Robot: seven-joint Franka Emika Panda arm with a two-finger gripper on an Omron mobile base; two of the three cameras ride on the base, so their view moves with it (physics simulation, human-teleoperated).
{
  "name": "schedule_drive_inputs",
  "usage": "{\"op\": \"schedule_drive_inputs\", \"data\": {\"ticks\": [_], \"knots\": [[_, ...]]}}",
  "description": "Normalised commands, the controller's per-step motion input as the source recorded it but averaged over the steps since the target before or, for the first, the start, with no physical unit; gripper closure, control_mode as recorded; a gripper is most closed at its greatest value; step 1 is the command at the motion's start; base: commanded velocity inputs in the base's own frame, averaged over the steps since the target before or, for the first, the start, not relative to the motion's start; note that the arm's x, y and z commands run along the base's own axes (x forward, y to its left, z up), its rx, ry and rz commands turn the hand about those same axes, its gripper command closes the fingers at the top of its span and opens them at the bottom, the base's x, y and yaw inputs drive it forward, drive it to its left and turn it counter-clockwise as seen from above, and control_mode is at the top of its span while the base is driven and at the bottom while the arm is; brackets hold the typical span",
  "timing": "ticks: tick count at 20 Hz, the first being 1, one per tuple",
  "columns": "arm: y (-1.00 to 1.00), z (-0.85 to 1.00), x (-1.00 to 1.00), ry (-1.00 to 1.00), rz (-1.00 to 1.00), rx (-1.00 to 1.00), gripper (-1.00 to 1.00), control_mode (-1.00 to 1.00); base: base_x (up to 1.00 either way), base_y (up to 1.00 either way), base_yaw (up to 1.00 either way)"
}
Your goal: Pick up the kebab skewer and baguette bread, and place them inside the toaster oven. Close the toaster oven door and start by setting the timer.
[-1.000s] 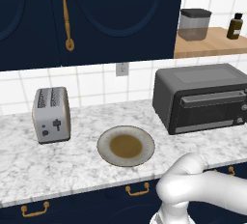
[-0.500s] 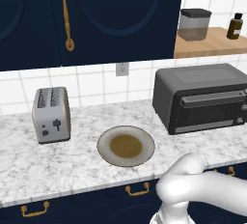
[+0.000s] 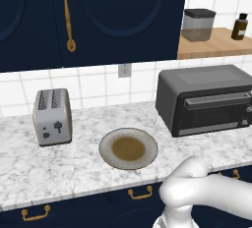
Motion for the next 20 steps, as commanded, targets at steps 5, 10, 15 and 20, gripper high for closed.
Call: {"op": "schedule_drive_inputs", "data": {"ticks": [5,10,15,20], "knots": [[0.0,0.0,0.0,0.0,0.0,0.0,-1.0,-1.0,0.0,0.0,0.0],[0.0,0.0,0.0,0.0,0.0,0.0,1.0,-1.0,0.0,0.0,0.0],[0.0,0.0,0.0,0.0,0.0,0.0,1.0,-1.0,0.0,0.0,0.0],[0.0,0.0,0.0,0.0,0.0,0.0,1.0,-1.0,0.0,0.0,0.0]]}}
